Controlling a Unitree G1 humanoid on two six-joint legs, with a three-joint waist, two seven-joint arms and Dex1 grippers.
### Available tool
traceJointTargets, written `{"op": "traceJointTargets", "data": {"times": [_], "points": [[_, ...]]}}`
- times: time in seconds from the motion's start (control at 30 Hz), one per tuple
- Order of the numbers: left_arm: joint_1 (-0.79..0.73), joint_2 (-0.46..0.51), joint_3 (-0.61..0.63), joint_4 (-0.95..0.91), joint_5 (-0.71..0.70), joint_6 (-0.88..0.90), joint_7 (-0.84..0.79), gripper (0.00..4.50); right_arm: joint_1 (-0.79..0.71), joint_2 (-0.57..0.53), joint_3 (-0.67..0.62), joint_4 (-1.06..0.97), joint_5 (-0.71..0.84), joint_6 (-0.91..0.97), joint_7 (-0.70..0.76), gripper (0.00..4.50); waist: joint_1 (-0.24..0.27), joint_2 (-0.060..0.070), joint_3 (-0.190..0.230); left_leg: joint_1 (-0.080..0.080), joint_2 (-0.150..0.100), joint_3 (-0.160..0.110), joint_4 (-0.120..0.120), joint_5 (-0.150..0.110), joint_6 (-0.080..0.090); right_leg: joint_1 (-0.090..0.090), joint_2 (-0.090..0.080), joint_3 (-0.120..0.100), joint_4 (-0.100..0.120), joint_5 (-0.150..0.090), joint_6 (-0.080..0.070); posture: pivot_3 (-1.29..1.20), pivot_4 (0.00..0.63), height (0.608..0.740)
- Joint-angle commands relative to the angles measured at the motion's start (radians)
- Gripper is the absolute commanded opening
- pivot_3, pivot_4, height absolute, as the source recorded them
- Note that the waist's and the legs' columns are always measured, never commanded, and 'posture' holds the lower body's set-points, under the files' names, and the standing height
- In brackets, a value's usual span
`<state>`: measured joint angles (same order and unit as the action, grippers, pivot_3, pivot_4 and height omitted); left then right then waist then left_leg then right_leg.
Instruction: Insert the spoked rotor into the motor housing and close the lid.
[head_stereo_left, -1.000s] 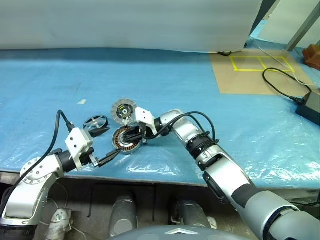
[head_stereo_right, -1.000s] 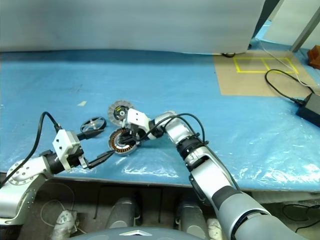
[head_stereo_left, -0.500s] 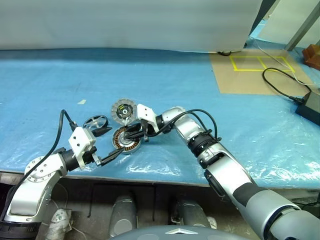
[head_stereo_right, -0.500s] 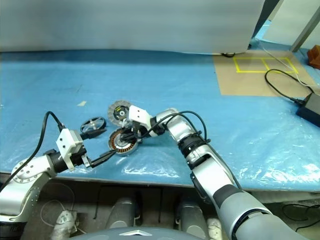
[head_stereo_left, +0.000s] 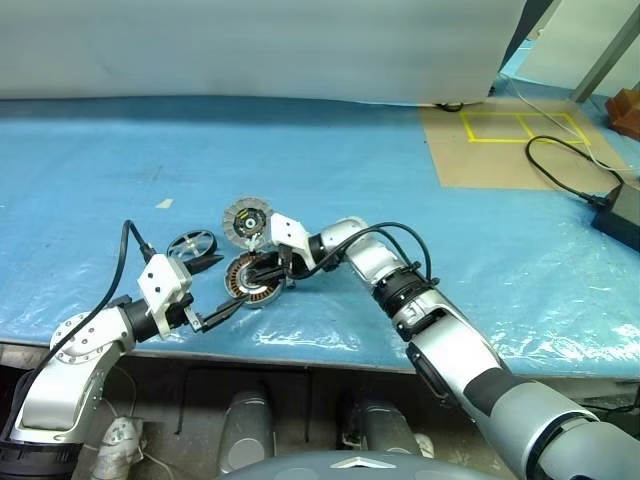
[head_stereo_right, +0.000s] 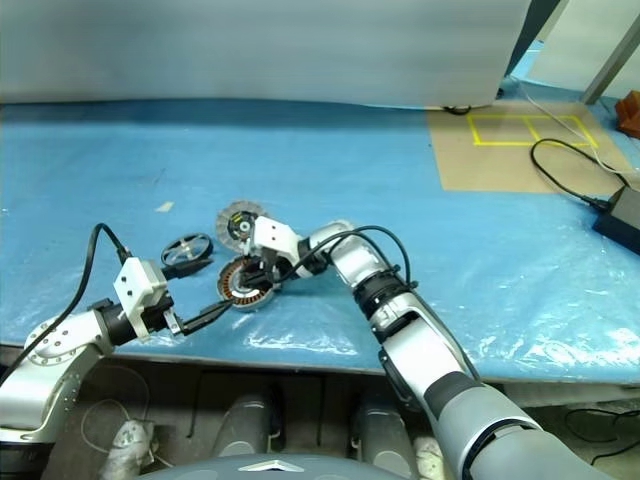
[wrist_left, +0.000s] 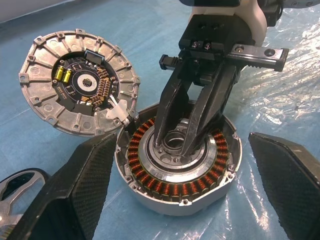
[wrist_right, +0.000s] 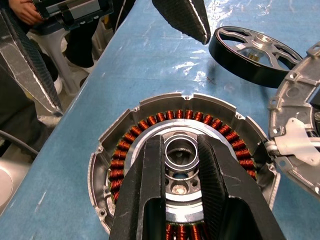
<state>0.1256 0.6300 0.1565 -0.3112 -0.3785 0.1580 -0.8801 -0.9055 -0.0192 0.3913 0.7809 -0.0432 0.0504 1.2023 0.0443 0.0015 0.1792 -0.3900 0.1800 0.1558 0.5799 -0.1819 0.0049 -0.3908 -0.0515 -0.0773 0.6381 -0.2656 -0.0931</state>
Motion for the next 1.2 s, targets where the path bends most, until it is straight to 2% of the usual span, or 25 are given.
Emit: {"op": "traceJointTargets", "data": {"times": [0.03,0.97,1.2], "points": [[-0.001,0.005,0.01,-0.016,-0.005,-0.02,-0.002,4.47,-0.007,0.001,-0.003,-0.024,0.003,-0.015,0.008,0.57,0.0,0.0,0.0,0.0,0.0,0.0,0.0,0.0,0.0,0.0,0.0,0.0,0.0,0.0,0.0,0.0,0.15,0.74],[-0.013,-0.002,-0.011,-0.013,0.008,-0.025,0.006,4.47,0.009,-0.005,0.005,-0.009,-0.02,-0.04,-0.013,0.57,0.0,0.0,0.0,0.0,0.0,0.0,0.0,0.0,0.0,0.0,0.0,0.0,0.0,0.0,0.0,0.0,0.15,0.74],[-0.018,-0.004,-0.014,-0.015,0.003,-0.022,0.008,4.47,0.018,-0.008,0.002,-0.033,-0.008,-0.019,-0.002,2.89,0.0,0.0,0.0,0.001,0.0,0.0,0.0,0.0,0.0,0.0,0.0,0.0,0.0,0.0,0.0,0.0,0.15,0.74]]}}
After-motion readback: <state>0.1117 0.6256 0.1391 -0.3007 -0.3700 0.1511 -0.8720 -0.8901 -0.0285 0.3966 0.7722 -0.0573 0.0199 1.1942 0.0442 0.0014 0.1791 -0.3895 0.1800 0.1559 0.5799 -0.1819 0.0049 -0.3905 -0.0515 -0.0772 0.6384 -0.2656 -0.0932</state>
